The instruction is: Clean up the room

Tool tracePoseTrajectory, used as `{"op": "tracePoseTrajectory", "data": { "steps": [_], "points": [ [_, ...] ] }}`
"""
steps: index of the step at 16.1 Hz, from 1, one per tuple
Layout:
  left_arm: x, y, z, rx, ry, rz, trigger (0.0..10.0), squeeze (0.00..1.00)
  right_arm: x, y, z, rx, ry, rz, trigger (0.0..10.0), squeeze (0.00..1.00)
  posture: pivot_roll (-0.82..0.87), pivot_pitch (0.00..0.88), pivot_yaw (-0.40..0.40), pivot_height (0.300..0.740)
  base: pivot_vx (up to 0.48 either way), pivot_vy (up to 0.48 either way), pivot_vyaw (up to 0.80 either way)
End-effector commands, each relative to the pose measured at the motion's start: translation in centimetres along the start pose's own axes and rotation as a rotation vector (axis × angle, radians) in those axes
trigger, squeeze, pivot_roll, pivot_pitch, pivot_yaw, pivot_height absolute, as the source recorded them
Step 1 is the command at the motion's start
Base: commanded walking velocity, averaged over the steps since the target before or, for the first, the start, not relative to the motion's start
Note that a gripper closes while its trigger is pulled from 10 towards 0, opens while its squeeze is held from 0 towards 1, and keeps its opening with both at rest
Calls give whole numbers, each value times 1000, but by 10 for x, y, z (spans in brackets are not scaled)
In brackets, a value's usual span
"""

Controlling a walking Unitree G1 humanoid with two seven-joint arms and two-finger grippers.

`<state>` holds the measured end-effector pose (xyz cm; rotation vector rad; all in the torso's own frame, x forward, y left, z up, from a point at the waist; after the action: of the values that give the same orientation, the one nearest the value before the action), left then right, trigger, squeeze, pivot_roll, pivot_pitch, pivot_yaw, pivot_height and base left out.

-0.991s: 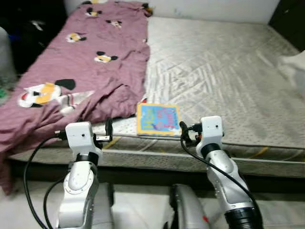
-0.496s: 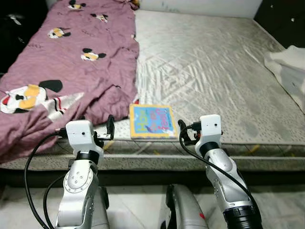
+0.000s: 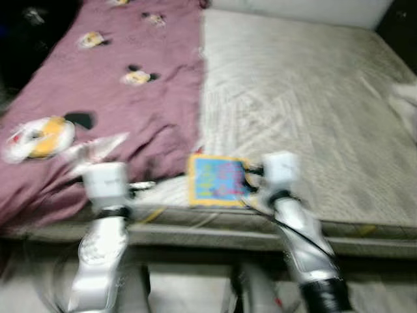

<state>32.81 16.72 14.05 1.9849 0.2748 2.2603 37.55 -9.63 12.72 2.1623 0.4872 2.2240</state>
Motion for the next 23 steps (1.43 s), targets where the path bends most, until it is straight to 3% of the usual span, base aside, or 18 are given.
{"op": "tracePoseTrajectory", "data": {
  "steps": [1, 7, 12, 15, 18, 20, 23],
  "points": [
    [-5, 20, 0, -44, -23, -34, 10000, 0, -25, 21, -9, -50, -76, -24, 10000, 0, -37, 131, -82, 545, 0, 0, 0],
    [-3, 24, 3, -63, -16, -30, 10000, 0, -29, 25, -8, -62, -86, -25, 10000, 0, -36, 127, -77, 545, 0, 0, 0],
    [-3, 17, 4, -9, -13, -23, 10000, 0, -31, 22, -8, -46, -94, -43, 10000, 0, -36, 119, -76, 504, 0, 0, 0],
    [-3, 6, 4, 44, -8, 1, 10000, 0, -35, 23, -9, -46, -105, -42, 10000, 0, -37, 121, -77, 504, 0, 0, 0],
    [-11, -18, -1, 170, -45, -23, 10000, 0, -39, 26, -14, -50, -122, -51, 10000, 0, -44, 138, -81, 504, 0, 0, 0],
    [-13, -40, -7, 266, -59, -31, 10000, 0, -43, 37, -25, -78, -145, -69, 10000, 0, -62, 170, -90, 504, 0, 0, 0],
    [-15, -52, -7, 305, -68, -26, 10000, 0, -51, 56, -44, -123, -183, -115, 10000, 0, -86, 199, -96, 504, 0, 0, 0]
  ]
}}
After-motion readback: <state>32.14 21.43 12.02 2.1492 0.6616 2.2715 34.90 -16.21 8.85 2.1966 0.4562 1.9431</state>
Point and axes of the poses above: a point about 5 cm out from each wrist's last joint towards the gripper, its own z axis pointing out of the wrist towards the gripper, its own x axis along the axis of the wrist's last joint, y = z × x, the point moved 6 cm from there along z, pointing out of the wrist towards the gripper, and after that the axes turned 7 degrees about -z, right-handed, at the moved point
